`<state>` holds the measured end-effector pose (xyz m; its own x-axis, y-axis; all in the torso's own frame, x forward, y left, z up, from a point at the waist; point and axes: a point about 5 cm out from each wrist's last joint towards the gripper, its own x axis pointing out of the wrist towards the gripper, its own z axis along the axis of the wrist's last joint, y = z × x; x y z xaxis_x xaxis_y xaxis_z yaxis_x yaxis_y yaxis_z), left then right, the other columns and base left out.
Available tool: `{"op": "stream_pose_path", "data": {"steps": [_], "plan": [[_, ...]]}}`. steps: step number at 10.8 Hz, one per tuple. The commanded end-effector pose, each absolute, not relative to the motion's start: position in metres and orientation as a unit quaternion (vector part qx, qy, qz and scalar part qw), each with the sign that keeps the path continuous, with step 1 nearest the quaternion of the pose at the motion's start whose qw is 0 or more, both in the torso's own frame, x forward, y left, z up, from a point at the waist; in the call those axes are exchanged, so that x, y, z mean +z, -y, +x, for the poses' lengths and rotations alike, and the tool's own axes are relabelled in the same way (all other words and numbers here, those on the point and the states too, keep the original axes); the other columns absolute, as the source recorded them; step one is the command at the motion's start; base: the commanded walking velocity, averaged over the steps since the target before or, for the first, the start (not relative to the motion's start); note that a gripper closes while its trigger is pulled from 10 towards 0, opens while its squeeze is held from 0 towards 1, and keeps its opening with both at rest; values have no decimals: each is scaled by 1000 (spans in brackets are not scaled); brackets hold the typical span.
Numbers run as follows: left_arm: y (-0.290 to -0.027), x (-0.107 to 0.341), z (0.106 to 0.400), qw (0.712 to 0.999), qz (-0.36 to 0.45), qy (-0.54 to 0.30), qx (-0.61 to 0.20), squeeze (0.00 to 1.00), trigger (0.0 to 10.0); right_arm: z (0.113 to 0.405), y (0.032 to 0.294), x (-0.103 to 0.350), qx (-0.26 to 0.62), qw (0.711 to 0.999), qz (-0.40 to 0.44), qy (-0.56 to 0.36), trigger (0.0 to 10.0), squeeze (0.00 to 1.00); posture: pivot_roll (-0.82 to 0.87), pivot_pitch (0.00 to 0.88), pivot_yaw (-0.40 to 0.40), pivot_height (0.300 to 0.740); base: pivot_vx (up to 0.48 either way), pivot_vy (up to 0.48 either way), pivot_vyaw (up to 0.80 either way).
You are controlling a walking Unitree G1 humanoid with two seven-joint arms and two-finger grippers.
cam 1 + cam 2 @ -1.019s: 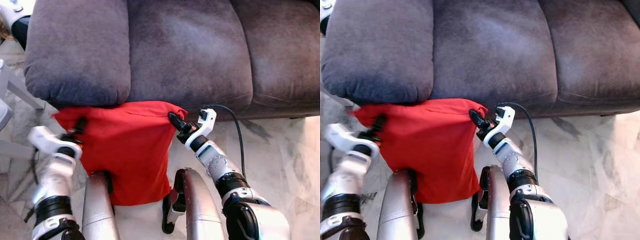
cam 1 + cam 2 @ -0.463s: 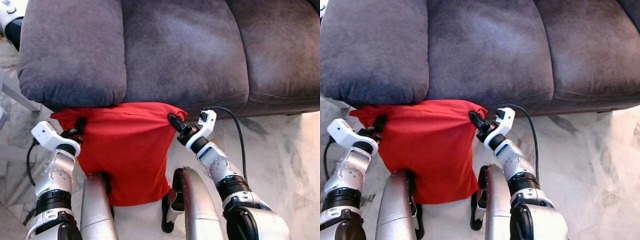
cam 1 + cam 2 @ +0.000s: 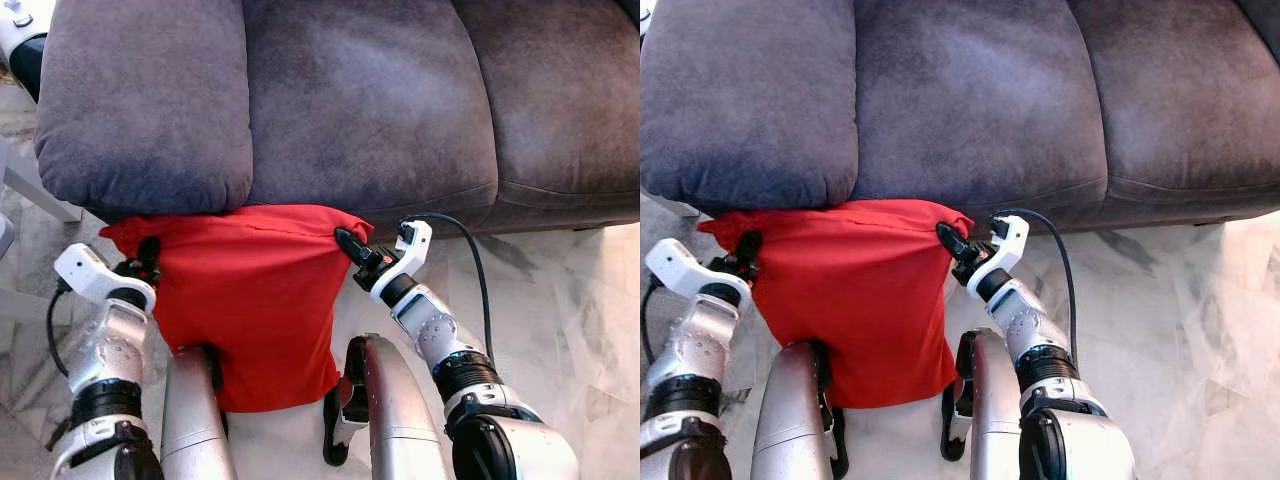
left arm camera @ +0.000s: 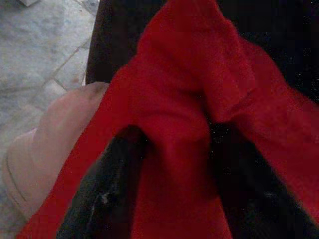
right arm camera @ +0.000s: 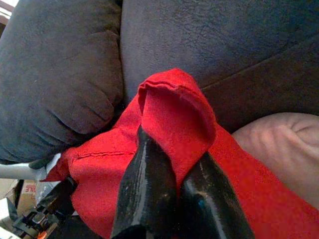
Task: Move the pillow to the sofa from floor
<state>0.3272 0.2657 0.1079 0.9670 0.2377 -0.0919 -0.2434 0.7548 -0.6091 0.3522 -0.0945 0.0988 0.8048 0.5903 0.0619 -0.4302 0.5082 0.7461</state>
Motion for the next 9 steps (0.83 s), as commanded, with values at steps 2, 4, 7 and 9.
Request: {"op": "stream_pose_path", "data": {"steps": [2, 4, 7, 9], "plan": [[-261, 90, 317, 930, -339, -30, 139, 0, 0, 348, 101, 91, 282, 864, 403, -104, 0, 0, 141, 423, -189, 592, 0, 0, 0], [-259, 85, 315, 929, -338, -39, 145, 0, 0, 347, 101, 91, 282, 865, 402, -105, 0, 0, 142, 421, -188, 592, 0, 0, 0], [-261, 88, 316, 929, -336, -32, 151, 0, 0, 347, 101, 90, 281, 865, 401, -106, 0, 0, 146, 420, -186, 592, 0, 0, 0], [-255, 89, 317, 930, -337, -28, 147, 0, 0, 345, 97, 88, 286, 866, 394, -111, 0, 0, 150, 416, -183, 592, 0, 0, 0]]}}
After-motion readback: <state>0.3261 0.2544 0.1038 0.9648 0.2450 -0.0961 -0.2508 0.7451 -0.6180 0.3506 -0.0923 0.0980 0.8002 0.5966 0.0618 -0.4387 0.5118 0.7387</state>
